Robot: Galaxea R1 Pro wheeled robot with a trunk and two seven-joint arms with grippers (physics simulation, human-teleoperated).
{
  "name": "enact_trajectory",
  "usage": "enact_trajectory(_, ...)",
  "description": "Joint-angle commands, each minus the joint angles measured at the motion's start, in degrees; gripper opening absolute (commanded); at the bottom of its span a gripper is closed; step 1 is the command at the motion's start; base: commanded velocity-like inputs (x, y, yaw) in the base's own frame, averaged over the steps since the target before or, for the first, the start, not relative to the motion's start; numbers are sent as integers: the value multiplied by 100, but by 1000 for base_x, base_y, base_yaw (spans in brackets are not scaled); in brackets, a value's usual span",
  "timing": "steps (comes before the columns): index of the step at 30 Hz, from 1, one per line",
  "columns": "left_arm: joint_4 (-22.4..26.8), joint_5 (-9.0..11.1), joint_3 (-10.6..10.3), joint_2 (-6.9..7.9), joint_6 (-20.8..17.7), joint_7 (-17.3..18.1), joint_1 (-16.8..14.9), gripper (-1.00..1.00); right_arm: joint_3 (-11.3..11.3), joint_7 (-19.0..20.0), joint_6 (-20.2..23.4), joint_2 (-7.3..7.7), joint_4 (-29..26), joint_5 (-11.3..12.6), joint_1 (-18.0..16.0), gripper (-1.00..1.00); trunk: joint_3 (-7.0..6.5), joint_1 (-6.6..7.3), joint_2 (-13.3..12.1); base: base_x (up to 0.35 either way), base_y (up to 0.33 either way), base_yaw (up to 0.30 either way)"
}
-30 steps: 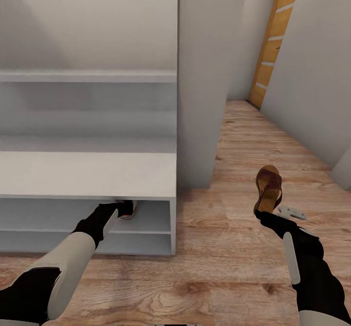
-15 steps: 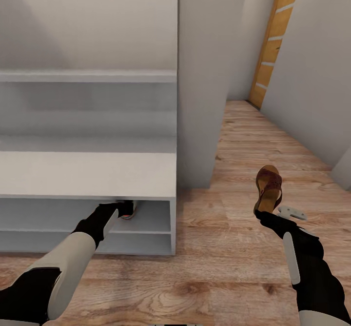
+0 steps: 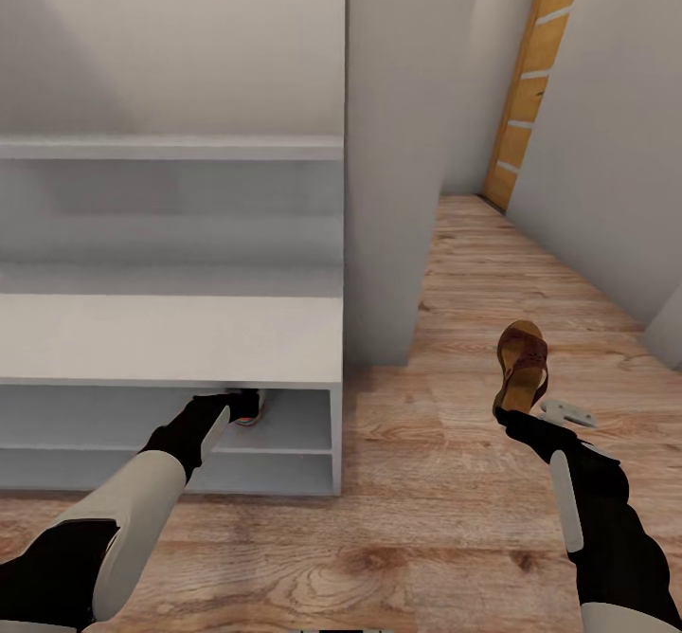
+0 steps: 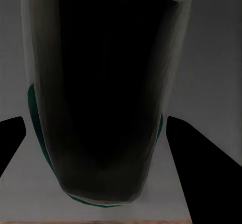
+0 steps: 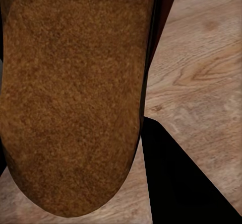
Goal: Pick up the two gym shoes and the two sandals from the corridor floor and place them onto the hallstand (shoe rack) in the corridor, making sure they are on the rack and not on the floor. Arrange them so the two gym shoes are next to each other and the two sandals are next to each other.
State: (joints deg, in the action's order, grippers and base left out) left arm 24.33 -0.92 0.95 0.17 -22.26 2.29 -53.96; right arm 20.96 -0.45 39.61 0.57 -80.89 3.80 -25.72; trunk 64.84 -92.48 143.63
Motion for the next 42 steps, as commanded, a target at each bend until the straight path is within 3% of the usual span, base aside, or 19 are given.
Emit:
enact_trajectory(1,11,-14,11,0,-33,26,-1,-100,5,-25,29,-1,-6,58,-3,-100,5,1,2,0,0,0)
enact_trajectory(12,11,-14,19,1,-41,26,-1,-100,5,-25,29,-4,-6,55,-3,-100,5,1,2,0,0,0)
enact_trajectory(13,11,-14,16,1,-40,26,-1,100,5,-25,29,-3,-6,53,-3,-100,5,1,2,0,0,0)
enact_trajectory(35,12,-14,28,1,-33,26,-1,100,5,-25,29,-3,-6,56,-3,-100,5,1,2,-1,0,0)
enact_trajectory(42,11,-14,23,1,-29,26,-1,100,13,-25,29,-1,-7,59,-3,-100,5,1,2,-248,0,0)
